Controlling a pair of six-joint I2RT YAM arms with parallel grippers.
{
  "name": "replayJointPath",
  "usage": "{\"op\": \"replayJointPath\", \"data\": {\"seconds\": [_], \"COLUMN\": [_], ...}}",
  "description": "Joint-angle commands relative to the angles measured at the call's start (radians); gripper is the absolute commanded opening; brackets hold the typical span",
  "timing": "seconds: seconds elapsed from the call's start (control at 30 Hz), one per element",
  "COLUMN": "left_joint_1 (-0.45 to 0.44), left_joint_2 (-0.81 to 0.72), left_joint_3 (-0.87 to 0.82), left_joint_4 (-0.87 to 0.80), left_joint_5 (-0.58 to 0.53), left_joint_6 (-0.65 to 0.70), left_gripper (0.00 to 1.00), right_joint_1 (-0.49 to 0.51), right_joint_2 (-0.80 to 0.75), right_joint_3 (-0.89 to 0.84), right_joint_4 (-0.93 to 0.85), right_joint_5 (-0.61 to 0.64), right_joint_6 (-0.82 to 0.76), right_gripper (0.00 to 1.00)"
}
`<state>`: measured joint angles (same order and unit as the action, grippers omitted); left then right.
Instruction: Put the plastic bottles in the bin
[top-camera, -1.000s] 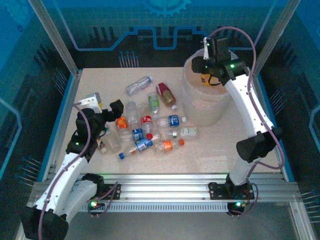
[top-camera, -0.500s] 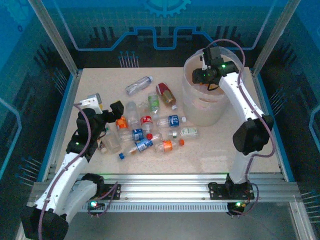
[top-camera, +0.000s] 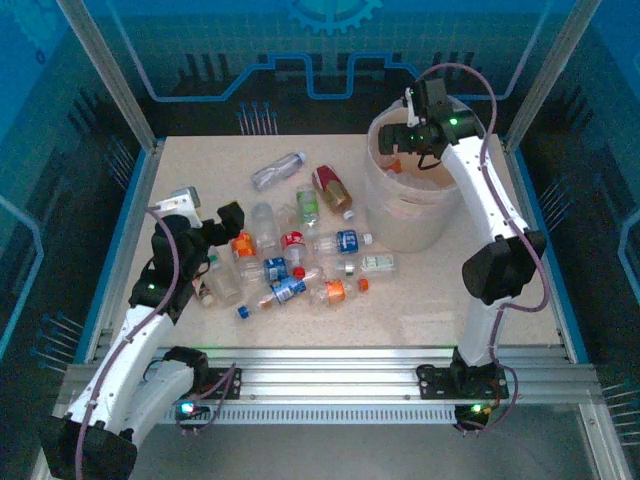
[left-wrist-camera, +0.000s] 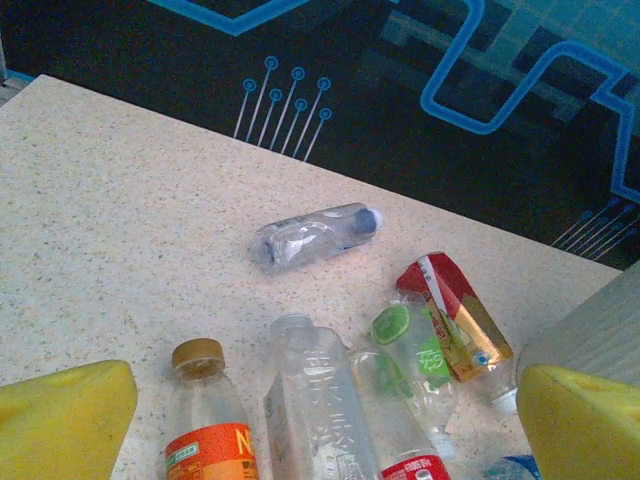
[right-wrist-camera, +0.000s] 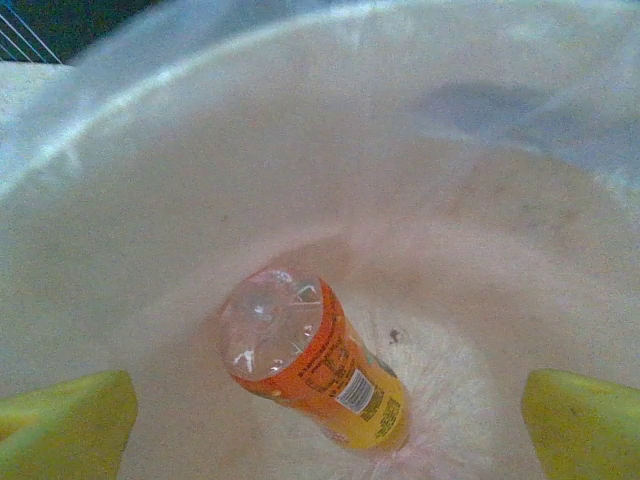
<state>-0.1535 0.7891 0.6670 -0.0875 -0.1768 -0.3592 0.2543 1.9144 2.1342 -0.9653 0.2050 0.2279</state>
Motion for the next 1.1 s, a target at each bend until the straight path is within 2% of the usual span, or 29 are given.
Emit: {"op": "replayJointPath", "data": {"seconds": [0.0,0.33,0.47,0.63,0.8,1.07], "left_joint_1": [-0.006,-0.002,0.051,0.182,0.289,0.378], "left_joint_2": [-0.013,-0.001,0.027,0.088,0.169,0.34], "left_joint_3": [0.034,0.07,0.089,0.081,0.053,0.031], "left_joint_4": [-0.04,-0.199,-0.313,-0.387,-0.384,-0.348], "left_joint_5": [-0.049,-0.168,-0.209,-0.169,-0.108,-0.026], "left_joint_6": [0.0,-0.036,-0.084,-0.146,-0.16,-0.167], "left_gripper": [0.99,0.99,0.99,0.99,0.99,0.99], "right_joint_1": [0.001,0.085,0.123,0.172,0.195,0.197], "right_joint_2": [-0.072,-0.277,-0.36,-0.484,-0.572,-0.603], "right_joint_3": [0.051,-0.024,-0.101,-0.256,-0.384,-0.461], "right_joint_4": [-0.058,-0.042,-0.029,0.015,0.054,0.064], "right_joint_5": [0.018,0.032,0.052,0.091,0.114,0.123], "right_joint_6": [-0.024,-0.035,-0.022,0.019,0.059,0.082], "right_gripper": [1.0,1.0,1.0,1.0,1.0,1.0]}}
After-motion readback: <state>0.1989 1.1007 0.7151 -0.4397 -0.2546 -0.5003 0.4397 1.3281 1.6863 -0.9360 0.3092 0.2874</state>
